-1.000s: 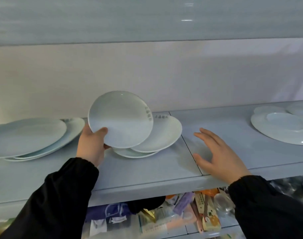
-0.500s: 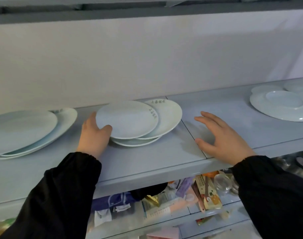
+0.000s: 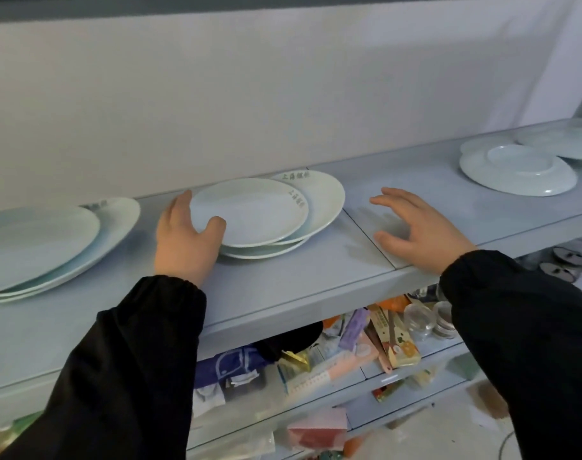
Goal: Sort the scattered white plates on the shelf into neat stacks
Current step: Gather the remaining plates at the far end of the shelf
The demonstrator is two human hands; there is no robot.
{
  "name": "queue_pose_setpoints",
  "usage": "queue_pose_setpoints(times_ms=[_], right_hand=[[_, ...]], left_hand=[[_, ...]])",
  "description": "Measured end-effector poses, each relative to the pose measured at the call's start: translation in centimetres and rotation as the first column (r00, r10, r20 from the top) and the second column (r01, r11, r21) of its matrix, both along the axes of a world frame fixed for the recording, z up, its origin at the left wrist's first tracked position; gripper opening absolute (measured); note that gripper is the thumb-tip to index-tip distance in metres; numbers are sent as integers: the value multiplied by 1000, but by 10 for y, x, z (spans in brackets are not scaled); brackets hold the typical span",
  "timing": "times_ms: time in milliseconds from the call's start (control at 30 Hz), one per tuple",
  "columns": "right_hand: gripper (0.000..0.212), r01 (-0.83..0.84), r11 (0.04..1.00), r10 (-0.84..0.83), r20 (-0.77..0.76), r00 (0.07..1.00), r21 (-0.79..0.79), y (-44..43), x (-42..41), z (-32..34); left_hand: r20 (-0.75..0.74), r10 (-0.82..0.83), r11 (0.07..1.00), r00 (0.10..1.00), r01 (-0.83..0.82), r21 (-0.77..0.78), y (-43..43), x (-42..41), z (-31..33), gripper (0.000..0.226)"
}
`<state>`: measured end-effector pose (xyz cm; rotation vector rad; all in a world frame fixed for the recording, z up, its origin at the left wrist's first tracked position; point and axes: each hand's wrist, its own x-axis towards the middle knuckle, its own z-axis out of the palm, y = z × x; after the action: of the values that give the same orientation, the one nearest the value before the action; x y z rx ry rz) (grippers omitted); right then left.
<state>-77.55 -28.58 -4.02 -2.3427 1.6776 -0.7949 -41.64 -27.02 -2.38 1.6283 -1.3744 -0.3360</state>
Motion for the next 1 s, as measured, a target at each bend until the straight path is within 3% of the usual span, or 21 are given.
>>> queue_pose_setpoints(times_ms=[300,500,600,800,1000], right_hand=[[64,8,1000,-8,24,1000,11,1,3,0],[62,-14,1000,14,60,998,8,1,0,0],[64,-2,1000,3,60,998,-29,0,-2,1],[72,55,995,-52,39,998,-86,-6,-9,-3],[81,128,989,-131,-45,990,-69,-23,-81,-1]], left_hand=[[345,-92,950,934,185,-249,19,-11,3,63],[364,-73,919,929,204,-337,28,-24,14,58],[431,-115,876,895,296,-381,38,-61,22,57],[617,-387,733,685,635,-244,42,-180,21,57],[649,-409,765,641,629,-138,13,-235,13,57]])
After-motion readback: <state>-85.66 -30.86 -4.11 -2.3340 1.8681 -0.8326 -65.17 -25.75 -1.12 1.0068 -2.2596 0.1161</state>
